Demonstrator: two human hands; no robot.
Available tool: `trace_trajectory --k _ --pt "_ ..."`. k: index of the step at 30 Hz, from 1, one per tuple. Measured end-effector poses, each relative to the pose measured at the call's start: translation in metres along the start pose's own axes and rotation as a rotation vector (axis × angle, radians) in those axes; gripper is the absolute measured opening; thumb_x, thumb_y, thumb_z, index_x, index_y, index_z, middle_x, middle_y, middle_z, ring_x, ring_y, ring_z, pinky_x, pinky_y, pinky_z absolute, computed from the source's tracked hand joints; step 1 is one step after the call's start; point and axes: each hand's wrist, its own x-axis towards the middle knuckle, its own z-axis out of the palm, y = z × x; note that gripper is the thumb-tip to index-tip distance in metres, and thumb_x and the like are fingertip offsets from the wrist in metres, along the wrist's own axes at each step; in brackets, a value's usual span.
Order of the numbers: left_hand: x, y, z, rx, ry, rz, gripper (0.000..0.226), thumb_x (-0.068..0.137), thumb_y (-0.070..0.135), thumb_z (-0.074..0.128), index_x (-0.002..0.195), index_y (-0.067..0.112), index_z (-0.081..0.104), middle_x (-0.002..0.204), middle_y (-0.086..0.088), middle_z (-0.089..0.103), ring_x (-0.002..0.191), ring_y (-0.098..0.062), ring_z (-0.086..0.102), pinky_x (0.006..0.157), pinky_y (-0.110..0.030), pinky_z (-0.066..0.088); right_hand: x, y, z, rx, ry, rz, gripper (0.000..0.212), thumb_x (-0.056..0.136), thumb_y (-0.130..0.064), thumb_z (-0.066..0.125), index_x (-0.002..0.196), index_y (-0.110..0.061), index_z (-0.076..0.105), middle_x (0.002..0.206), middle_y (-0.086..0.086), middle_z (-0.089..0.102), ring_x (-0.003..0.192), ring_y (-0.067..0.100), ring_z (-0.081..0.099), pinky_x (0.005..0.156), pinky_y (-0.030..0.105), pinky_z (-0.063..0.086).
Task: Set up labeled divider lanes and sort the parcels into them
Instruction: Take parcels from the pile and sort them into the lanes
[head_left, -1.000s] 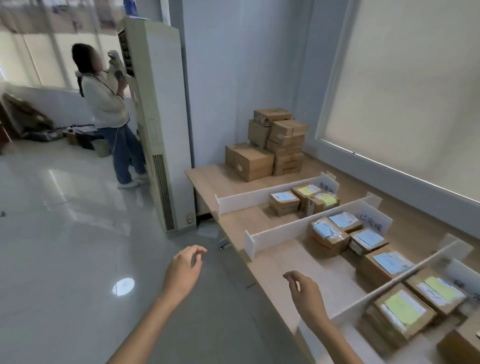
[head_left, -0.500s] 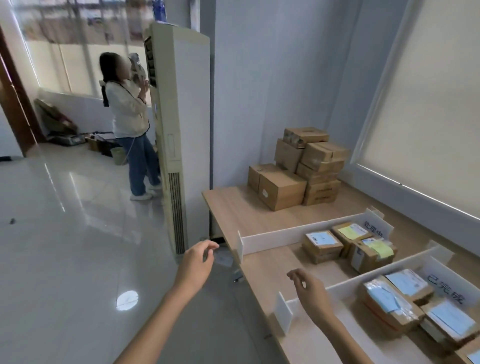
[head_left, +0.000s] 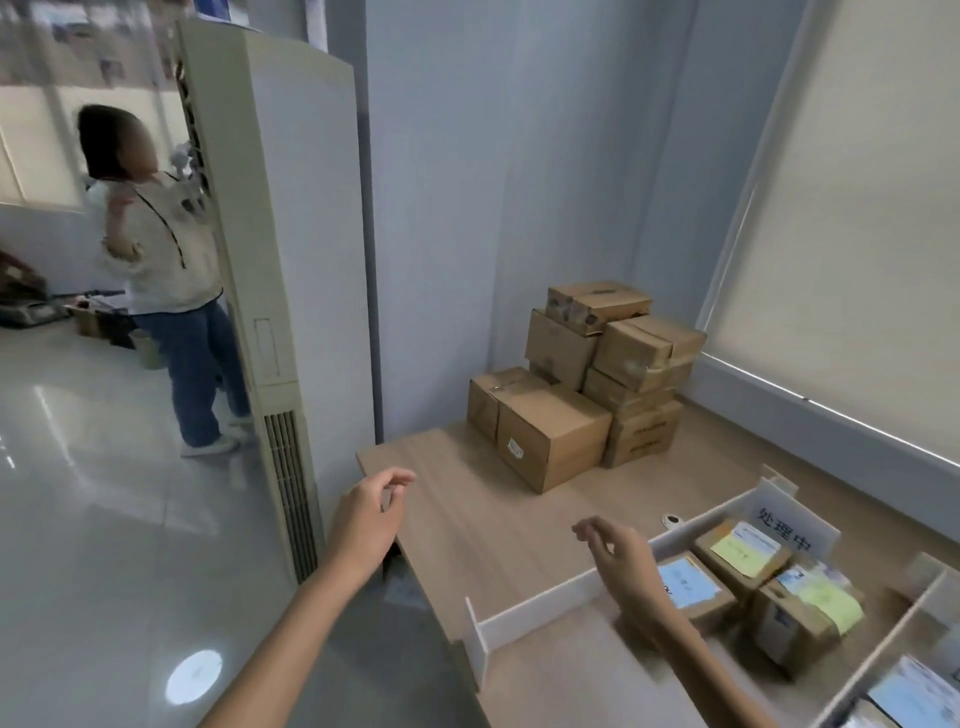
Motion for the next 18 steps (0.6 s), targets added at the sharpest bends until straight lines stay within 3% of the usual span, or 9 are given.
trace_trajectory --k 3,6,8,12,18 --pt "0.066 -0.024 0.01 -0.004 -0.061 0.031 0.022 0.096 0.012 0.048 0.105 0.022 0.065 0.108 0.007 0.066 0.104 -0.009 0.059 0.083 -0.021 0.042 0.059 -0.009 0.01 -0.027 0.104 -0.007 0.02 0.093 -0.006 0.051 0.091 -0.014 0.069 0.082 -0.007 0.066 0.079 0.007 0.06 0.065 0.003 0.038" --pt "0.139 -0.043 0.019 -0.012 -0.087 0.076 0.022 0.093 0.008 0.05 0.103 0.019 0.066 0.106 0.006 0.068 0.102 -0.01 0.06 0.082 -0.018 0.04 0.12 -0.019 0.017 -0.003 0.199 0.017 0.02 0.091 -0.004 0.053 0.087 -0.012 0.07 0.079 -0.005 0.068 0.078 0.012 0.064 0.068 0.016 0.044" --pt "0.186 -0.054 0.024 -0.017 -0.118 0.088 0.022 0.092 0.006 0.051 0.102 0.018 0.067 0.105 0.005 0.069 0.101 -0.011 0.061 0.082 -0.018 0.04 0.16 -0.03 0.019 0.095 0.24 0.093 0.022 0.093 -0.004 0.05 0.088 -0.01 0.07 0.082 0.001 0.07 0.079 0.015 0.065 0.07 0.026 0.049" --pt "0.274 -0.072 0.037 -0.023 -0.205 0.151 0.022 0.093 0.008 0.051 0.104 0.018 0.067 0.107 0.004 0.069 0.103 -0.013 0.062 0.089 -0.024 0.046 0.246 -0.053 0.017 0.249 0.332 0.296 0.026 0.096 -0.008 0.043 0.091 -0.009 0.068 0.089 0.012 0.07 0.07 0.019 0.06 0.057 0.025 0.046" --pt "0.377 -0.074 0.078 -0.027 -0.318 0.217 0.023 0.093 0.011 0.048 0.105 0.02 0.066 0.108 0.004 0.067 0.101 -0.014 0.061 0.089 -0.03 0.05 0.361 -0.066 -0.008 0.379 0.445 0.475 0.024 0.097 -0.009 0.042 0.102 -0.006 0.065 0.092 0.014 0.066 0.073 0.023 0.061 0.058 0.027 0.05"
